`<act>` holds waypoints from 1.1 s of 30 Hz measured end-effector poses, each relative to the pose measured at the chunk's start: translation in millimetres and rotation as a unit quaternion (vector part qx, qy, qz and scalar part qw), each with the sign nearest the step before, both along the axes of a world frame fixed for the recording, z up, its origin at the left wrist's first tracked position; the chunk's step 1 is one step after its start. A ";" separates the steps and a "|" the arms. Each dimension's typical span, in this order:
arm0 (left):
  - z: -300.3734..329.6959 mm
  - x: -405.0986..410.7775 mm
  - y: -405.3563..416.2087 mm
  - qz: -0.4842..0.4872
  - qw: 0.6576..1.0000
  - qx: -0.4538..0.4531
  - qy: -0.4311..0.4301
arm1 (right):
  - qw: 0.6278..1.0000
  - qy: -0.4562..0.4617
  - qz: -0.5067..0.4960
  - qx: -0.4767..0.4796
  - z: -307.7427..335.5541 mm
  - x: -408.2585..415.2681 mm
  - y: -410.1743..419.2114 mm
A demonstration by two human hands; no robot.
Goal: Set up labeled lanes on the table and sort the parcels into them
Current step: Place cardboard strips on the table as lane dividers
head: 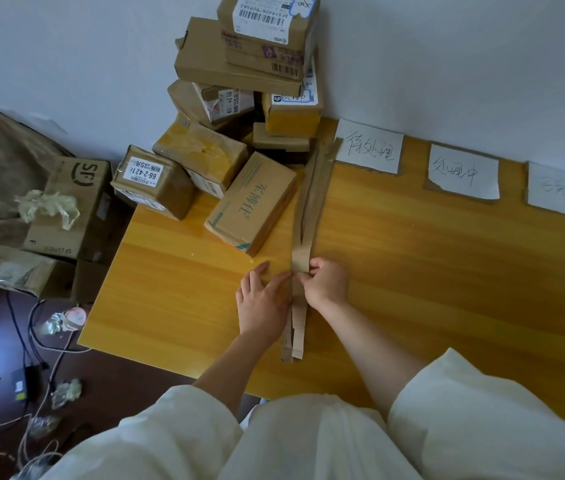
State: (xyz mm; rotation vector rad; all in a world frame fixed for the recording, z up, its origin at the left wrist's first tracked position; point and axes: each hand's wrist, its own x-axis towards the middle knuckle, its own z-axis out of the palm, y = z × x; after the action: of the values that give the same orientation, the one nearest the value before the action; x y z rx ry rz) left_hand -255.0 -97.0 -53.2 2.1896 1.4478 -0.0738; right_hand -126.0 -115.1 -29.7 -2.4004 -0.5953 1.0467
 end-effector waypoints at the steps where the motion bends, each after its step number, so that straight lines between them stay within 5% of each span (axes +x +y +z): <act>1: 0.1 0.0 0.1 0.000 1.000 -0.001 -0.002 | 1.000 0.001 -0.005 0.005 0.6 1.2 -1.4; 15: 6.4 2.8 0.2 0.014 1.000 -0.020 -0.013 | 0.992 -0.090 0.060 0.065 24.6 15.6 -42.9; 24: 23.4 19.7 5.2 0.077 0.995 -0.051 -0.036 | 0.982 -0.144 -0.001 0.125 47.6 60.4 -88.3; 33: 33.3 62.4 -19.3 -0.104 0.995 0.005 -0.002 | 0.997 0.022 -0.066 0.032 31.8 96.7 -122.0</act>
State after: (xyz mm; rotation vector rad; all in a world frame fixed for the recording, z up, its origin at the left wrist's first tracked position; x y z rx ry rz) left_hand -192.6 -116.3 -19.9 2.3401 1.2158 -0.1345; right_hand -29.3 -237.1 2.1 -2.3191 -0.4429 1.0069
